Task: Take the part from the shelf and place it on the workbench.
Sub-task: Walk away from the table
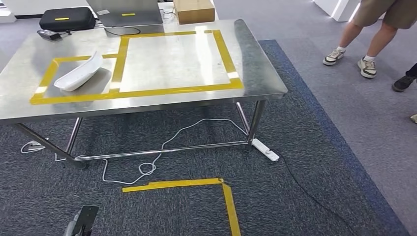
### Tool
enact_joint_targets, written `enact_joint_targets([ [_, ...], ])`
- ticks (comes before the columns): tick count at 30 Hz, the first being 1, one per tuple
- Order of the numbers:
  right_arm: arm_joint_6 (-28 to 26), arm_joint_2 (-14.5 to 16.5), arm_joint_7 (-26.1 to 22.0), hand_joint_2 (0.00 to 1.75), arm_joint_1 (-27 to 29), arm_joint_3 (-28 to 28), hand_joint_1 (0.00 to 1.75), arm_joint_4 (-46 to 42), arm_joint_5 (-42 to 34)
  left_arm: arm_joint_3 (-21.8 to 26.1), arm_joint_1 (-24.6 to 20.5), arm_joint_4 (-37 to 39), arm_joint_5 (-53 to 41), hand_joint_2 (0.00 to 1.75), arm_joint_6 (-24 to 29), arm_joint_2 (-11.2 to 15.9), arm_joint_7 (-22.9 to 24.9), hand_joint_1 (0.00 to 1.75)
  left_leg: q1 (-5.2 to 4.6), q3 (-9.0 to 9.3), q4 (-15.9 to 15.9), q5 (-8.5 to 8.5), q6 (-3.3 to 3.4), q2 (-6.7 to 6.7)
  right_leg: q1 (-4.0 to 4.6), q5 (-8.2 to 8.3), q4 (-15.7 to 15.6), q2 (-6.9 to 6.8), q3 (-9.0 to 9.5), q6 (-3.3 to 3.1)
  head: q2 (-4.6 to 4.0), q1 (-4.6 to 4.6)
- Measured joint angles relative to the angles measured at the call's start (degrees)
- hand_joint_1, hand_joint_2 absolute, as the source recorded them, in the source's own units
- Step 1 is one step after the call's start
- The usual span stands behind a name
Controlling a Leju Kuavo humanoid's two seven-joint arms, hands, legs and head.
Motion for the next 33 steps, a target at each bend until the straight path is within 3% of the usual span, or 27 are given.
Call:
enact_joint_targets([
  [1, 0.0, 0.0, 0.0, 0.0, 0.0, 0.0, 0.0, 0.0, 0.0, 0.0, 0.0, 0.3, 0.0, 0.0, 0.0, 0.1, 0.0, 0.0, 0.1, -0.48, 3.2, -1.14, -0.19, -0.01, -0.02, 0.45, 0.5, -0.01, -0.91, 0.07, 0.0, -0.02],
  [2, 0.0, 0.0, 0.0, 0.0, 0.0, 0.0, 0.0, 0.0, 0.0, 0.0, 0.0, 0.5, 0.0, 0.0, 0.0, 0.1, 0.0, 0.0, 0.23, -0.21, 4.8, -0.98, -0.34, -0.01, -0.05, 0.86, 1.0, -0.01, -1.86, 0.17, 0.0, -0.02],
  [3, 0.0, 0.0, 0.0, 0.0, 0.0, 0.0, 0.0, 0.0, 0.0, 0.0, 0.0, 0.7, -0.1, 0.0, 0.0, 0.2, 0.0, 0.0, 0.36, 1.06, 4.3, 0.23, -0.43, -0.01, -0.1, 1.2, 1.6, -0.01, -2.76, 0.3, 0.0, -0.02],
  [5, 0.0, 0.0, 0.0, 0.0, 0.0, 0.0, 0.0, 0.0, 0.0, 0.0, -0.1, 0.9, -0.1, 0.0, 0.0, 0.3, 0.0, 0.0, 0.59, 6.12, -2.3, 2.66, -0.42, -0.09, -0.21, 1.72, 2.9, 0.06, -4.51, 0.68, 0.0, -0.02],
  [7, 0.1, 0.0, 0.0, 0.0, 0.0, 0.0, 0.0, 0.0, 0.0, 0.0, -0.3, 1.2, -0.1, 0.0, 0.1, 0.4, 0.1, 0.0, 0.54, 10.3, -9.3, 2.76, -0.07, -0.38, -0.12, 2.23, 3.8, 0.12, -5.83, 1.29, 0.0, -0.02],
  [9, 0.2, 0.0, 0.1, 0.0, 0.0, 0.0, 0.0, 0.0, 0.0, 0.0, -0.4, 1.8, -0.3, 0.0, 0.3, 0.5, 0.4, 0.0, 0.32, 10.83, -11.2, 2.42, 0.53, -0.58, 0.0, 2.99, 4.1, 0.15, -6.62, 1.96, 0.0, 0.0],
  [11, 0.3, 0.0, 0.1, 0.0, 0.1, 0.0, 0.0, 0.0, 0.0, 0.0, -0.4, 2.8, -0.5, 0.0, 0.6, 0.5, 0.6, 0.0, 0.34, 9.78, -11.3, 3.17, 1.54, -0.36, -0.12, 3.08, 4.4, 0.18, -7.32, 2.59, 0.0, 0.01],
  [13, 0.4, 0.0, 0.2, 0.0, 0.2, 0.0, 0.0, 0.0, 0.0, 0.0, -0.5, 3.6, -0.5, 0.0, 0.9, 0.5, 0.6, 0.0, 0.42, 8.37, -11.5, 4.33, 2.65, -0.06, -0.24, -0.27, 7.4, 0.2, -9.01, 3.15, 0.0, 0.16],
  [15, 0.3, 0.0, 0.3, 0.0, 0.2, 0.0, 0.0, 0.0, 0.1, 0.1, -0.6, 4.4, -0.6, 0.0, 1.2, 0.6, 0.6, 0.0, 0.28, 6.81, -11.5, 5.56, 3.15, 0.13, -0.28, -5.66, 14.2, 0.19, -11.3, 3.51, 0.0, 0.29],
  [16, 0.1, 0.0, 0.3, 0.0, 0.2, 0.0, 0.0, 0.0, 0.3, 0.1, -0.6, 4.9, -0.7, 0.0, 1.4, 0.7, 0.4, 0.0, 0.15, 5.99, -11.4, 6.19, 3.21, 0.23, -0.27, -7.27, 17.5, 0.19, -11.97, 3.57, 0.0, 0.29],
  [17, -0.1, -0.1, 0.3, 0.0, 0.2, 0.0, 0.0, 0.0, 0.4, 0.2, -0.7, 5.4, -0.9, 0.0, 1.6, 0.7, 0.3, 0.0, -0.02, 5.16, -11.4, 6.82, 3.26, 0.32, -0.25, -7.5, 19.6, 0.19, -11.9, 3.51, 0.0, 0.3],
  [18, -0.2, -0.1, 0.3, 0.0, 0.2, 0.0, 0.0, 0.0, 0.6, 0.3, -0.7, 5.9, -1.1, 0.0, 1.8, 0.8, 0.1, 0.0, -0.22, 4.37, -11.4, 7.44, 3.28, 0.39, -0.21, -6.51, 19.7, 0.2, -10.9, 3.31, 0.0, 0.29],
  [19, -0.4, -0.1, 0.3, 0.0, 0.2, 0.0, 0.0, 0.0, 0.8, 0.4, -0.7, 6.3, -1.2, 0.0, 1.9, 0.8, 0.0, 0.0, -0.44, 3.61, -11.4, 8.06, 3.28, 0.41, -0.12, -4.77, 17.8, 0.19, -8.87, 2.93, 0.0, 0.29],
  [21, -0.8, -0.3, 0.3, 0.0, 0.0, 0.0, 0.0, 0.0, 1.1, 0.5, -0.8, 7.1, -1.5, 0.0, 2.2, 0.7, 0.0, 0.0, -0.78, 2.54, -11.3, 9.23, 3.22, 0.39, 0.37, -2.47, 9.5, 0.14, -2.7, 1.69, 0.0, 0.25],
  [23, -1.4, -0.5, 0.2, 0.0, -0.4, 0.0, 0.0, 0.3, 1.5, 0.7, -0.9, 7.9, -1.7, 0.0, 2.6, 0.5, 0.1, 0.0, -0.77, 2.04, -11.4, 10.36, 2.81, 0.47, 0.9, -2.8, 2.0, 0.08, 2.08, 0.91, 0.0, 0.21],
  [24, -1.9, -0.7, 0.0, 0.0, -0.5, 0.0, 0.0, 0.6, 1.7, 0.8, -0.9, 8.3, -1.8, 0.0, 2.7, 0.5, 0.1, 0.0, -0.66, 1.92, -11.6, 10.97, 2.48, 0.54, 1.13, -3.1, 0.2, 0.07, 2.91, 0.8, 0.0, 0.26],
  [26, -2.8, -0.9, -0.2, 0.0, -0.5, 0.0, 0.0, 1.5, 2.1, 1.2, -0.8, 9.1, -1.8, 0.0, 2.9, 0.7, 0.0, 0.0, -0.54, 1.72, -12.2, 11.81, 1.78, 0.49, 1.08, -1.86, -0.7, 0.08, 2.31, 0.67, 0.0, 0.46],
  [27, -3.1, -1.1, -0.3, 0.0, -0.5, 0.0, 0.0, 1.9, 2.2, 1.4, -0.7, 9.5, -1.8, 0.0, 3.0, 0.7, 0.0, 0.0, -0.53, 1.45, -11.8, 10.9, 1.44, 0.32, 0.87, -1.05, -1.0, 0.01, 1.8, 0.39, 0.0, 0.51],
  [28, -3.4, -1.2, -0.4, 0.0, -0.6, 0.0, 0.0, 2.3, 2.2, 1.6, -0.5, 9.9, -1.8, 0.0, 3.0, 0.8, -0.1, 0.0, -0.49, 1.05, -10.5, 8.87, 1.09, 0.14, 0.62, -0.2, -1.2, -0.04, 1.2, 0.12, 0.0, 0.4],
  [30, -3.6, -1.4, -0.5, 0.0, -0.6, 0.0, 0.0, 3.0, 2.3, 1.8, -0.3, 10.4, -1.8, 0.0, 3.1, 0.9, -0.1, 0.0, -0.06, -0.08, -4.5, 2.72, 0.41, -0.07, 0.38, 1.03, -1.0, -0.15, -0.26, -0.2, 0.0, 0.17],
  [31, -3.6, -1.5, -0.5, 0.0, -0.6, 0.0, 0.0, 3.3, 2.3, 1.9, -0.3, 10.6, -1.8, 0.0, 3.1, 1.0, -0.1, 0.0, 0.16, -0.57, -0.7, 0.53, 0.06, -0.07, 0.34, 1.54, -0.7, -0.23, -1.01, -0.13, 0.0, 0.09],
  [32, -3.6, -1.5, -0.5, 0.0, -0.6, 0.0, 0.0, 3.6, 2.3, 2.0, -0.3, 10.7, -1.8, 0.0, 3.0, 1.0, -0.1, 0.0, 0.37, -0.64, 2.2, -0.29, -0.28, -0.07, 0.25, 2.02, -0.3, -0.3, -1.92, 0.0, 0.0, 0.1],
  [33, -3.7, -1.6, -0.5, 0.0, -0.6, 0.0, 0.0, 3.9, 2.4, 2.2, -0.3, 10.9, -1.8, 0.0, 3.0, 1.1, -0.1, 0.0, 0.58, 0.02, 3.4, 0.28, -0.61, -0.07, 0.11, 2.43, 0.3, -0.34, -2.91, 0.2, 0.0, 0.07],
])
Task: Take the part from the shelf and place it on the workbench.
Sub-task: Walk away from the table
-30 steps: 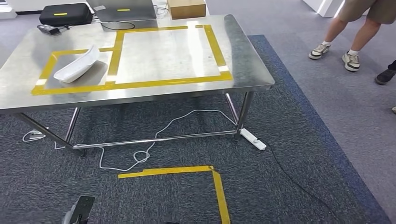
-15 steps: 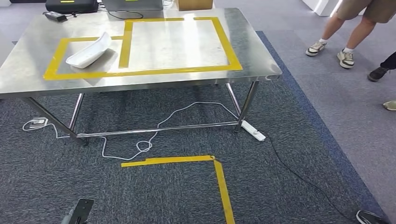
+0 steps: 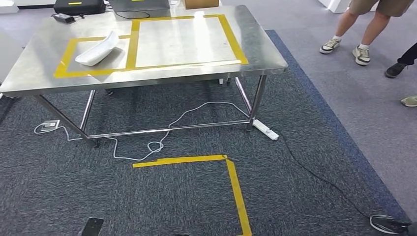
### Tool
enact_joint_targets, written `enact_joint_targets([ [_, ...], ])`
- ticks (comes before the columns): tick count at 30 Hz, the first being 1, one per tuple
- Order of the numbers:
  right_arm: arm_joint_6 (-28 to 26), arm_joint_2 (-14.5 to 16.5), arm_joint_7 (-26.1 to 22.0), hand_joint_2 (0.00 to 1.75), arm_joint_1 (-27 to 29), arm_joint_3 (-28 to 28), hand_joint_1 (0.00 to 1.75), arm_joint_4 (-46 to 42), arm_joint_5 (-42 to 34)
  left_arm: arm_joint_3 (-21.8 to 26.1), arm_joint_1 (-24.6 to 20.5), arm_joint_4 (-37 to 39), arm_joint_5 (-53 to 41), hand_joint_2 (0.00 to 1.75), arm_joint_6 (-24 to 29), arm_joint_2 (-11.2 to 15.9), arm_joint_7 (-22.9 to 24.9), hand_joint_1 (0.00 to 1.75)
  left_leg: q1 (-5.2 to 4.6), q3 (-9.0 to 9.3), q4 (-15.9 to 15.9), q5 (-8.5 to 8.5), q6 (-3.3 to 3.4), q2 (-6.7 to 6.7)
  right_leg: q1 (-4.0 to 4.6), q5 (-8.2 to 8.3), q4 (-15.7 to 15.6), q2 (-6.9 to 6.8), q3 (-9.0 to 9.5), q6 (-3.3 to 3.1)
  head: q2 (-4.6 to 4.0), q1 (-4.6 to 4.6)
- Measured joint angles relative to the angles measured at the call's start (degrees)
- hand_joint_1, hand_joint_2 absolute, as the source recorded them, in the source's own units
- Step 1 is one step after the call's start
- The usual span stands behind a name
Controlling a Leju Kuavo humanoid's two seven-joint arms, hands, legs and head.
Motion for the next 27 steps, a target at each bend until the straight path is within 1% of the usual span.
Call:
enact_joint_targets([
  [1, -0.1, -0.1, 0.0, 0.0, 0.0, 0.0, 0.0, 0.3, 0.0, 0.1, 0.0, 0.1, 0.0, 0.0, 0.0, 0.1, 0.0, 0.0, 0.23, 1.6, -0.8, 1.4, -0.33, 0.01, -0.21, 0.32, 0.7, -0.02, -1.03, 0.24, 0.0, -0.02],
  [2, -0.3, -0.1, -0.1, 0.0, 0.0, 0.0, 0.0, 0.5, 0.1, 0.2, 0.0, 0.2, 0.0, 0.0, 0.0, 0.1, 0.0, 0.0, 0.53, 4.11, -3.7, 2.85, -0.69, 0.04, -0.41, 0.51, 1.5, -0.03, -2.06, 0.48, 0.0, -0.06],
  [3, -0.5, -0.3, -0.1, 0.0, 0.0, 0.0, 0.0, 0.8, 0.2, 0.2, -0.1, 0.2, 0.0, 0.0, 0.0, 0.1, 0.0, 0.0, 0.64, 6.79, -7.4, 3.3, -1.03, 0.04, -0.49, 0.62, 2.3, -0.06, -3.01, 0.77, 0.0, -0.12],
  [4, -0.9, -0.4, -0.2, 0.0, 0.0, 0.0, 0.0, 1.1, 0.3, 0.3, -0.1, 0.3, -0.1, 0.0, 0.0, 0.1, -0.1, 0.0, 0.68, 8.93, -10.7, 3.13, -1.03, 0.02, -0.49, 0.72, 3.1, -0.09, -3.78, 1.08, 0.0, -0.16],
  [5, -1.3, -0.6, -0.2, 0.0, -0.1, 0.0, 0.0, 1.5, 0.5, 0.4, -0.2, 0.4, -0.1, 0.0, 0.0, 0.1, -0.1, 0.0, 0.64, 10.15, -13.0, 2.61, -0.82, -0.01, -0.44, 0.87, 3.7, -0.12, -4.35, 1.44, 0.0, -0.17],
  [6, -1.7, -0.8, -0.3, 0.0, -0.1, 0.0, 0.0, 1.9, 0.6, 0.5, -0.2, 0.6, -0.2, 0.0, 0.1, 0.1, -0.2, 0.0, 0.44, 10.43, -13.8, 2.07, -0.4, -0.08, -0.38, 1.13, 4.0, -0.18, -4.73, 1.81, 0.0, -0.2],
  [8, -2.5, -1.1, -0.3, 0.0, 0.0, 0.0, 0.0, 2.8, 0.7, 0.8, 0.0, 1.0, -0.4, 0.0, 0.1, 0.1, -0.3, 0.0, 0.36, 9.77, -13.9, 2.47, 0.81, -0.12, -0.51, 1.53, 4.3, -0.26, -5.06, 2.53, 0.0, -0.18],
  [9, -2.7, -1.3, -0.4, 0.0, 0.0, 0.0, 0.0, 3.2, 0.7, 0.9, 0.1, 1.1, -0.5, 0.0, 0.1, 0.1, -0.4, 0.0, 0.33, 9.36, -13.9, 2.89, 1.46, -0.12, -0.62, 0.82, 4.8, -0.21, -5.45, 2.86, 0.0, -0.16],
  [10, -2.9, -1.5, -0.4, 0.0, 0.0, 0.0, 0.0, 3.6, 0.7, 0.9, 0.1, 1.3, -0.6, 0.0, 0.1, 0.1, -0.5, 0.0, 0.33, 8.8, -14.0, 3.34, 2.13, -0.15, -0.7, -0.83, 6.2, -0.09, -6.11, 3.13, 0.0, -0.11],
  [11, -3.1, -1.8, -0.5, 0.0, -0.1, 0.0, 0.0, 4.0, 0.7, 1.0, 0.1, 1.4, -0.7, 0.0, 0.1, 0.1, -0.6, 0.0, 0.32, 8.14, -14.0, 3.84, 2.69, -0.22, -0.76, -3.28, 8.6, 0.08, -7.04, 3.33, 0.0, -0.03],
  [12, -3.2, -2.0, -0.6, 0.0, -0.1, 0.0, 0.0, 4.4, 0.8, 1.1, 0.1, 1.4, -0.8, 0.0, 0.1, 0.1, -0.6, 0.0, 0.22, 7.39, -14.0, 4.36, 3.04, -0.36, -0.77, -6.02, 12.0, 0.22, -8.18, 3.45, 0.0, 0.04],
  [13, -3.4, -2.2, -0.7, 0.0, -0.2, 0.0, 0.0, 4.8, 0.8, 1.1, 0.1, 1.5, -0.9, 0.0, 0.1, 0.1, -0.7, 0.0, 0.1, 6.59, -14.0, 4.92, 3.22, -0.52, -0.77, -8.15, 15.7, 0.31, -9.16, 3.47, 0.0, 0.08],
  [14, -3.5, -2.4, -0.7, 0.0, -0.2, 0.0, 0.0, 5.2, 0.8, 1.2, 0.1, 1.5, -1.0, 0.0, 0.1, 0.1, -0.8, 0.0, -0.06, 5.75, -14.0, 5.54, 3.29, -0.74, -0.75, -9.01, 18.7, 0.35, -9.74, 3.39, 0.0, 0.08],
  [15, -3.7, -2.6, -0.7, 0.0, -0.2, 0.0, 0.0, 5.6, 0.8, 1.2, 0.1, 1.6, -1.2, 0.0, 0.1, 0.1, -0.8, 0.0, -0.23, 4.91, -14.0, 6.2, 3.31, -0.99, -0.71, -8.48, 20.2, 0.4, -9.63, 3.19, 0.0, 0.06],
  [16, -3.9, -2.8, -0.8, 0.0, -0.2, 0.0, 0.0, 5.9, 0.8, 1.3, 0.1, 1.7, -1.4, 0.0, 0.0, 0.1, -0.8, 0.0, -0.41, 4.1, -13.9, 6.85, 3.28, -1.31, -0.62, -6.89, 20.0, 0.51, -8.63, 2.84, 0.0, 0.05],
  [17, -4.2, -3.0, -0.8, 0.0, -0.2, 0.0, 0.0, 6.3, 0.8, 1.4, 0.1, 1.7, -1.5, 0.0, 0.0, 0.1, -0.8, 0.0, -0.58, 3.36, -13.9, 7.49, 3.22, -1.71, -0.45, -4.95, 17.8, 0.85, -6.61, 2.29, 0.0, 0.05],
  [18, -4.5, -3.3, -0.9, 0.0, -0.3, 0.1, 0.0, 6.6, 0.8, 1.5, 0.0, 1.8, -1.7, 0.0, 0.0, 0.0, -0.9, 0.0, -0.65, 2.79, -13.9, 8.09, 3.12, -2.1, -0.2, -3.82, 14.0, 1.73, -3.73, 1.57, 0.0, 0.01],
  [19, -4.7, -3.6, -1.0, 0.0, -0.3, 0.1, 0.0, 7.0, 0.9, 1.5, -0.1, 1.8, -1.8, 0.0, 0.0, -0.1, -1.0, 0.0, -0.77, 2.37, -13.9, 8.62, 2.97, -2.53, -0.01, -3.71, 9.5, 2.63, -0.47, 0.95, 0.0, 0.01],
  [20, -4.9, -3.8, -1.1, 0.0, -0.4, 0.1, 0.0, 7.3, 0.9, 1.6, -0.2, 1.9, -1.8, 0.0, 0.0, -0.3, -1.1, 0.0, -0.83, 2.08, -13.9, 9.13, 2.77, -2.91, 0.17, -4.36, 5.5, 3.4, 2.09, 0.68, 0.0, 0.0],
  [21, -5.1, -4.1, -1.2, 0.0, -0.5, 0.1, 0.0, 7.6, 0.9, 1.6, -0.3, 1.9, -1.9, 0.0, 0.0, -0.4, -1.1, 0.0, -0.81, 1.93, -13.9, 9.64, 2.48, -3.27, 0.3, -5.23, 2.7, 3.79, 3.75, 0.62, 0.0, -0.01],
  [22, -5.2, -4.2, -1.3, 0.0, -0.5, 0.0, 0.0, 7.9, 0.9, 1.6, -0.4, 2.0, -2.1, 0.0, 0.0, -0.4, -1.2, 0.0, -0.82, 1.84, -14.0, 10.11, 2.13, -3.68, 0.39, -5.66, 1.4, 3.56, 4.41, 0.76, 0.0, 0.02],
  [23, -5.3, -4.2, -1.3, 0.0, -0.5, 0.0, 0.0, 8.2, 0.9, 1.6, -0.4, 2.0, -2.2, 0.0, 0.1, -0.5, -1.3, 0.0, -0.74, 1.76, -14.1, 10.6, 1.74, -4.11, 0.36, -5.51, 1.0, 3.09, 4.28, 0.84, 0.0, 0.03],
  [24, -5.4, -4.3, -1.3, 0.0, -0.5, 0.1, 0.0, 8.5, 0.9, 1.7, -0.3, 2.1, -2.3, 0.0, 0.1, -0.5, -1.3, 0.0, -0.7, 1.58, -13.9, 10.42, 1.42, -4.11, 0.27, -5.07, 0.9, 2.49, 4.14, 0.61, 0.0, 0.0],
  [25, -5.4, -4.4, -1.3, 0.0, -0.5, 0.1, 0.0, 8.8, 0.9, 1.7, -0.3, 2.2, -2.4, 0.0, 0.2, -0.5, -1.3, 0.0, -0.68, 1.15, -12.9, 9.25, 1.15, -3.72, 0.15, -4.58, 0.7, 1.9, 3.92, 0.28, 0.0, -0.16],
  [26, -5.5, -4.4, -1.3, 0.0, -0.4, 0.1, 0.0, 9.0, 0.9, 1.7, -0.3, 2.3, -2.4, 0.0, 0.3, -0.6, -1.4, 0.0, -0.65, 0.42, -10.9, 7.2, 0.92, -3.04, 0.0, -4.08, 0.5, 1.22, 3.61, 0.0, 0.0, -0.34],
  [27, -5.6, -4.5, -1.3, 0.0, -0.4, 0.1, 0.0, 9.2, 0.9, 1.7, -0.3, 2.4, -2.4, 0.0, 0.3, -0.6, -1.4, 0.0, -0.58, -0.56, -7.8, 4.46, 0.71, -2.16, 0.01, -3.76, 0.5, 0.52, 3.25, -0.22, 0.0, -0.52],
])
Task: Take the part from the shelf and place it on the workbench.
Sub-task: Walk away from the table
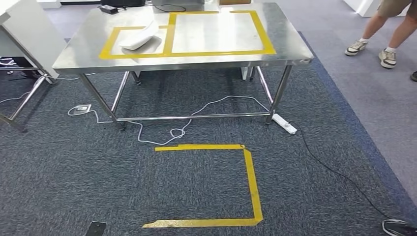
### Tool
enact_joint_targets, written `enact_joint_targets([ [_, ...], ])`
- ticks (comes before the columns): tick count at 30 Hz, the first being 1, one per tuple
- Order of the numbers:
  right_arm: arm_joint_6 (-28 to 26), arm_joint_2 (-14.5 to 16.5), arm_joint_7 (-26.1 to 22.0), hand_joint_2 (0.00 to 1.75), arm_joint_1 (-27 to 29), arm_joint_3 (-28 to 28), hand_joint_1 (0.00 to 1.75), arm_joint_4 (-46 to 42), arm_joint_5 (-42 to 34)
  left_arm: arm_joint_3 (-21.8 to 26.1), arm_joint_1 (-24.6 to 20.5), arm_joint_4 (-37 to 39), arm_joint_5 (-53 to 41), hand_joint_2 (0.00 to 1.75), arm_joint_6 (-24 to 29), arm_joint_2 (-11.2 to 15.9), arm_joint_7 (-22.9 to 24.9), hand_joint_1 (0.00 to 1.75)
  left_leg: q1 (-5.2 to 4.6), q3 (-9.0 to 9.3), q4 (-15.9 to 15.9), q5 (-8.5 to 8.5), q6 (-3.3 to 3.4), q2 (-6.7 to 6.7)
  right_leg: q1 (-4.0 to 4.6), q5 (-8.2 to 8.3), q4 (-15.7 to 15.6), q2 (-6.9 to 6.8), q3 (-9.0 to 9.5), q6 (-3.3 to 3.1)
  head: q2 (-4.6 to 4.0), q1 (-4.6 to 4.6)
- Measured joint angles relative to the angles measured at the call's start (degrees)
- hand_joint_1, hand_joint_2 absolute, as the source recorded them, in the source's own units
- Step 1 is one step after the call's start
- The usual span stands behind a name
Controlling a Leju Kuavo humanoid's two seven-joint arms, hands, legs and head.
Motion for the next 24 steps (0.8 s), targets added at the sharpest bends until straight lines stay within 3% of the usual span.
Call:
enact_joint_targets([
  [2, 0.0, -0.1, 0.0, 0.0, 0.2, 0.0, 0.0, 0.3, 0.0, 0.0, -0.1, 0.1, 0.0, 0.0, 0.0, -0.1, 0.0, 0.0, 0.23, -1.69, 7.1, -3.99, -0.53, 0.9, 0.08, 0.49, 0.1, -1.43, -0.78, -0.05, 0.0, -0.16],
  [3, -0.1, -0.1, 0.0, 0.0, 0.3, 0.0, 0.0, 0.4, 0.0, 0.0, -0.1, 0.1, 0.0, 0.0, 0.1, -0.1, -0.1, 0.0, 0.33, -1.56, 8.9, -4.36, -0.74, 1.1, 0.1, 0.67, 0.3, -2.15, -1.15, 0.04, 0.0, -0.16],
  [4, -0.1, -0.2, 0.0, 0.0, 0.3, 0.0, 0.0, 0.5, 0.0, 0.0, 0.0, 0.2, 0.0, 0.0, 0.1, -0.1, -0.1, 0.0, 0.42, -0.41, 8.7, -3.72, -0.87, 1.31, 0.09, 0.79, 0.4, -2.84, -1.46, 0.14, 0.0, -0.18],
  [6, -0.1, -0.2, 0.0, 0.0, 0.3, 0.0, 0.0, 0.7, 0.0, 0.0, 0.0, 0.2, 0.0, 0.0, 0.1, -0.1, -0.1, 0.0, 0.51, 4.7, 2.2, -1.21, -0.82, 2.49, 0.09, 0.85, 0.8, -4.09, -1.63, 0.36, 0.0, -0.19],
  [8, -0.1, -0.2, 0.0, 0.0, 0.2, 0.0, 0.0, 0.9, 0.0, 0.1, -0.1, 0.2, 0.0, 0.0, 0.1, -0.1, -0.1, 0.0, 0.18, 9.12, -4.7, -0.21, -0.2, 4.19, 0.32, 0.8, 1.1, -5.21, -1.71, 0.79, 0.0, -0.12],
  [9, -0.1, -0.3, 0.0, 0.0, 0.1, 0.0, 0.0, 1.0, 0.0, 0.1, -0.1, 0.2, 0.0, 0.0, 0.1, -0.1, -0.1, 0.0, -0.02, 9.96, -6.4, -0.31, 0.26, 4.68, 0.44, 0.83, 1.2, -5.67, -1.58, 1.07, 0.0, -0.09],
  [11, -0.1, -0.3, 0.0, 0.0, -0.1, 0.0, 0.0, 1.1, 0.0, 0.1, 0.0, 0.3, -0.1, 0.0, 0.2, -0.1, -0.2, 0.0, -0.16, 9.72, -7.0, -0.23, 1.24, 4.26, 0.57, 1.01, 1.3, -6.44, -1.46, 1.68, 0.0, 0.0],
  [12, -0.2, -0.3, 0.0, 0.0, -0.3, 0.0, 0.0, 1.2, 0.1, 0.2, 0.1, 0.3, -0.1, 0.0, 0.2, -0.2, -0.2, 0.0, -0.05, 9.55, -7.2, -0.03, 1.67, 3.92, 0.54, 0.77, 1.5, -6.01, -1.53, 2.05, 0.0, -0.01],
  [14, -0.6, -0.5, 0.0, 0.0, -0.5, 0.0, 0.0, 1.4, 0.2, 0.2, 0.1, 0.4, -0.1, 0.0, 0.3, -0.2, -0.4, 0.0, 0.26, 9.12, -7.6, 0.59, 2.48, 3.13, 0.28, -1.39, 4.5, -3.41, -3.21, 2.82, 0.0, 0.31],
  [15, -0.8, -0.6, 0.0, 0.0, -0.4, 0.0, 0.0, 1.6, 0.2, 0.2, 0.0, 0.4, -0.1, 0.0, 0.3, -0.2, -0.5, 0.0, 0.32, 8.79, -7.7, 0.88, 2.76, 2.68, 0.03, -3.25, 7.8, -1.76, -4.89, 3.16, 0.0, 0.46],
  [17, -1.1, -0.9, 0.0, 0.0, -0.2, 0.0, 0.0, 2.1, 0.3, 0.3, -0.1, 0.5, -0.1, 0.0, 0.4, -0.2, -0.7, 0.0, 0.31, 8.04, -7.7, 1.37, 2.98, 1.54, -0.31, -6.35, 15.6, -0.28, -8.77, 3.51, 0.0, 0.56],
  [18, -1.2, -1.0, 0.0, 0.0, 0.0, 0.0, 0.0, 2.4, 0.4, 0.3, -0.1, 0.5, -0.2, 0.0, 0.5, -0.2, -0.8, 0.0, 0.3, 7.78, -7.6, 1.59, 2.93, 0.93, -0.39, -6.59, 17.7, -0.14, -9.92, 3.58, 0.0, 0.56],
  [19, -1.3, -1.2, 0.0, 0.0, 0.0, 0.0, 0.0, 2.6, 0.4, 0.3, -0.1, 0.6, -0.3, 0.0, 0.5, -0.2, -0.9, 0.0, 0.3, 7.59, -7.6, 1.77, 2.83, 0.34, -0.43, -5.87, 18.0, -0.07, -10.17, 3.59, 0.0, 0.57],
  [21, -1.4, -1.4, 0.0, 0.0, 0.1, 0.0, 0.0, 3.0, 0.5, 0.3, 0.1, 0.7, -0.4, 0.0, 0.6, -0.2, -1.0, 0.0, 0.31, 7.46, -7.6, 1.97, 2.67, -0.37, -0.46, -4.01, 16.3, -0.02, -9.49, 3.55, 0.0, 0.58],
  [24, -1.5, -1.4, 0.0, 0.0, 0.1, 0.0, 0.0, 3.1, 0.5, 0.3, 0.1, 0.7, -0.5, 0.0, 0.6, -0.2, -1.1, 0.0, 0.31, 7.43, -7.6, 2.05, 2.58, -0.7, -0.48, -2.76, 14.3, 0.09, -8.55, 3.48, 0.0, 0.56],
])
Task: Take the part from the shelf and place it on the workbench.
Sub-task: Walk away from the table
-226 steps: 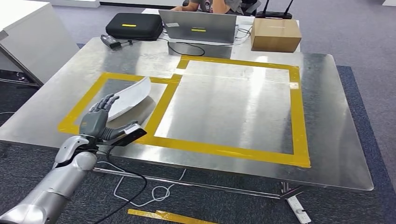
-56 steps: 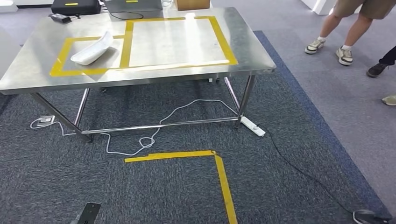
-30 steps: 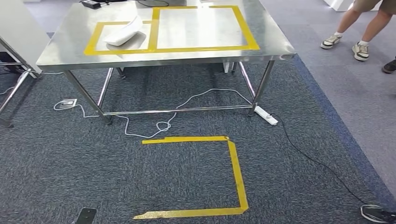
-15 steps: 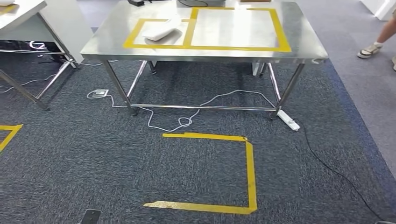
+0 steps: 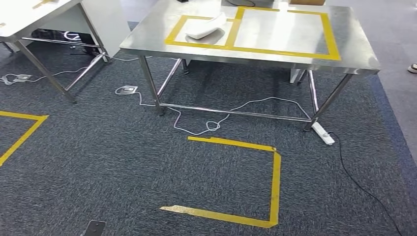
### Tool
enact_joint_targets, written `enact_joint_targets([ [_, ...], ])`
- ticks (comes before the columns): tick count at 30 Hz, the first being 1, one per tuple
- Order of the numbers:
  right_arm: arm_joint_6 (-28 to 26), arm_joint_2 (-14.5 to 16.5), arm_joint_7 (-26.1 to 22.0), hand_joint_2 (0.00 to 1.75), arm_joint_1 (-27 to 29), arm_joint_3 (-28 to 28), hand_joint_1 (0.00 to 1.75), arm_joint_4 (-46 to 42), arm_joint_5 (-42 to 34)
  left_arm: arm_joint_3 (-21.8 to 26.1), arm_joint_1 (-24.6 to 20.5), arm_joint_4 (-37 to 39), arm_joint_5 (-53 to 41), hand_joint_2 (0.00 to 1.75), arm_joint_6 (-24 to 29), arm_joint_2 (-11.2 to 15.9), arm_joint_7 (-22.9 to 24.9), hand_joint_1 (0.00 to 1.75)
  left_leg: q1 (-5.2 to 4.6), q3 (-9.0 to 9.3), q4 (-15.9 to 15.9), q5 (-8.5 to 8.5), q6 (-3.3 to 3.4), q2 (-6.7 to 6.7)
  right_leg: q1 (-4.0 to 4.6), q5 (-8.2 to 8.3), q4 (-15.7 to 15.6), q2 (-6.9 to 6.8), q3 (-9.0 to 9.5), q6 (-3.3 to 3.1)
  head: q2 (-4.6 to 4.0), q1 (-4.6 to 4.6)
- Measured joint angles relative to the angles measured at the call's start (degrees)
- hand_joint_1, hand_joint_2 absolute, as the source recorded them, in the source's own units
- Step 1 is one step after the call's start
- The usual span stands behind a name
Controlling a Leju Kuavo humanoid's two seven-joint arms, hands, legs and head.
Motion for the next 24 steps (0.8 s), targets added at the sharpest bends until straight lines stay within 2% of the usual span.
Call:
enact_joint_targets([
  [1, 0.0, -0.1, 0.0, 0.0, 0.0, 0.0, 0.0, 0.1, 0.0, 0.0, 0.0, 0.0, 0.0, 0.0, 0.0, 0.0, -0.1, 0.0, 0.0, -0.02, 0.0, 0.09, -0.1, -0.34, -0.03, 1.27, -2.5, 0.42, 1.24, -0.11, 0.0, 0.01],
  [3, -0.1, -0.4, 0.0, 0.0, -0.1, 0.0, 0.0, 0.8, 0.1, 0.0, 0.0, 0.0, -0.1, 0.0, 0.1, 0.0, -0.3, 0.0, 0.06, -0.66, -0.1, 0.82, -1.27, -2.39, -0.08, 3.69, -9.5, 2.23, 4.33, -1.0, 0.0, -0.01],
  [4, -0.1, -0.5, 0.0, 0.0, -0.1, 0.0, 0.0, 1.1, 0.1, 0.1, 0.0, 0.0, -0.1, 0.0, 0.1, 0.0, -0.5, 0.0, 0.11, -1.05, 0.1, 1.03, -1.86, -2.98, -0.19, 4.48, -12.0, 2.72, 5.49, -1.57, 0.0, -0.02],
  [5, -0.2, -0.6, 0.0, 0.0, -0.2, 0.0, 0.0, 1.4, 0.2, 0.2, 0.1, 0.0, -0.1, 0.0, 0.2, 0.0, -0.6, 0.0, 0.14, -1.67, 0.7, 0.66, -2.44, -2.72, -0.26, 4.7, -13.2, 2.74, 5.89, -2.17, 0.0, -0.15],
  [6, -0.2, -0.7, -0.1, 0.0, -0.1, 0.0, 0.0, 1.5, 0.2, 0.3, 0.2, 0.1, -0.1, 0.0, 0.2, 0.0, -0.6, 0.0, 0.16, -2.41, 2.3, -0.63, -2.66, -1.54, -0.34, 4.98, -13.3, 1.96, 5.94, -2.53, 0.0, -0.35],
  [8, -0.2, -0.7, -0.1, 0.0, 0.1, 0.0, 0.0, 1.6, 0.2, 0.4, 0.0, 0.1, -0.2, 0.0, 0.2, -0.1, -0.7, 0.0, 0.19, -5.22, 9.1, -5.04, -3.08, 1.17, -0.22, 5.25, -13.4, 0.3, 5.73, -2.9, 0.0, -0.7],
  [9, -0.2, -0.8, -0.1, 0.0, 0.2, 0.0, 0.0, 1.7, 0.2, 0.4, -0.1, 0.1, -0.3, 0.0, 0.2, -0.1, -0.9, 0.0, 0.22, -6.83, 13.2, -7.11, -3.3, 1.7, -0.1, 5.29, -13.3, -0.6, 5.59, -2.95, 0.0, -0.78],
  [10, -0.2, -0.8, -0.1, 0.0, 0.3, 0.0, 0.0, 1.7, 0.2, 0.4, -0.1, 0.1, -0.3, 0.0, 0.3, -0.1, -1.0, 0.0, 0.23, -7.83, 16.2, -8.29, -3.44, 1.91, 0.01, 5.3, -13.3, -1.47, 5.46, -2.97, 0.0, -0.76],
  [11, -0.2, -0.8, -0.1, 0.0, 0.3, 0.0, 0.0, 1.7, 0.2, 0.4, 0.0, 0.1, -0.3, 0.0, 0.3, -0.1, -1.0, 0.0, 0.23, -7.99, 17.5, -8.47, -3.48, 2.0, 0.1, 5.31, -13.3, -2.23, 5.38, -2.97, 0.0, -0.79],
  [12, -0.2, -0.8, -0.1, 0.0, 0.3, 0.0, 0.0, 1.8, 0.2, 0.5, 0.1, 0.1, -0.3, 0.0, 0.3, -0.1, -1.1, 0.0, 0.21, -6.85, 16.1, -7.4, -3.4, 2.16, 0.17, 5.29, -13.3, -2.93, 5.39, -2.95, 0.0, -0.79],
  [13, -0.2, -0.8, -0.1, 0.0, 0.2, 0.0, 0.0, 1.8, 0.2, 0.6, 0.2, 0.1, -0.4, 0.0, 0.4, -0.1, -1.2, 0.0, 0.17, -4.69, 12.6, -5.58, -3.2, 2.58, 0.22, 5.25, -13.3, -3.57, 5.48, -2.89, 0.0, -0.79],
  [15, -0.2, -0.8, -0.1, 0.0, 0.1, 0.0, 0.0, 1.9, 0.2, 0.8, 0.2, 0.1, -0.5, 0.0, 0.5, -0.1, -1.3, 0.0, -0.18, -0.02, 4.1, -2.59, -2.47, 5.07, 0.52, 5.04, -13.2, -4.71, 5.66, -2.57, 0.0, -0.79],
  [16, -0.2, -0.8, -0.1, 0.0, 0.1, 0.0, 0.0, 1.9, 0.2, 0.8, 0.1, 0.1, -0.5, 0.0, 0.5, -0.1, -1.3, 0.0, -0.4, 1.22, 1.5, -1.99, -2.03, 6.06, 0.71, 4.92, -13.1, -5.24, 5.69, -2.33, 0.0, -0.75],
  [17, -0.2, -0.9, -0.1, 0.0, 0.1, 0.0, 0.0, 1.9, 0.2, 0.9, 0.0, 0.1, -0.5, 0.0, 0.5, -0.1, -1.3, 0.0, -0.61, 1.65, 0.3, -1.93, -1.62, 6.66, 0.87, 4.83, -13.0, -5.74, 5.68, -2.1, 0.0, -0.74],
  [19, -0.2, -0.9, -0.1, 0.0, 0.0, 0.0, 0.0, 2.0, 0.2, 0.9, 0.1, 0.1, -0.5, 0.0, 0.5, -0.1, -1.4, 0.0, -0.69, 1.4, 0.1, -1.78, -0.84, 5.73, 0.91, 4.66, -12.9, -6.62, 5.67, -1.57, 0.0, -0.73],
  [20, -0.2, -0.9, -0.1, 0.0, -0.1, 0.0, 0.0, 2.0, 0.2, 0.9, 0.2, 0.1, -0.5, 0.0, 0.6, -0.1, -1.4, 0.0, -0.6, 1.35, -0.1, -1.61, -0.47, 5.23, 0.81, 4.18, -12.6, -6.11, 5.48, -1.23, 0.0, -0.68],
  [21, -0.2, -1.0, -0.1, 0.0, -0.1, 0.0, 0.0, 2.0, 0.2, 0.9, 0.2, 0.1, -0.5, 0.0, 0.6, -0.2, -1.4, 0.0, -0.47, 1.28, -0.3, -1.39, -0.08, 4.69, 0.69, 3.13, -11.3, -4.96, 4.9, -0.88, 0.0, -0.53],
  [22, -0.2, -1.0, -0.1, 0.0, -0.1, 0.0, 0.0, 2.0, 0.2, 0.9, 0.1, 0.1, -0.5, 0.0, 0.6, -0.2, -1.4, 0.0, -0.31, 1.18, -0.4, -1.16, 0.27, 4.13, 0.53, 1.44, -8.7, -3.39, 3.66, -0.56, 0.0, -0.4],
  [23, -0.2, -1.1, -0.2, 0.0, -0.1, 0.0, 0.0, 2.0, 0.2, 1.0, 0.0, 0.1, -0.5, 0.0, 0.6, -0.2, -1.4, 0.0, -0.29, 0.96, -0.4, -1.03, 0.48, 3.55, 0.37, -0.63, -4.8, -1.74, 1.87, -0.35, 0.0, -0.25],
  [24, -0.2, -1.1, -0.2, 0.0, 0.0, 0.0, 0.0, 2.1, 0.2, 1.0, -0.1, 0.1, -0.5, 0.0, 0.6, -0.2, -1.4, 0.0, -0.29, 0.74, -0.4, -0.92, 0.62, 2.89, 0.26, -2.55, -0.4, -0.77, -0.2, -0.23, 0.0, -0.19],
])
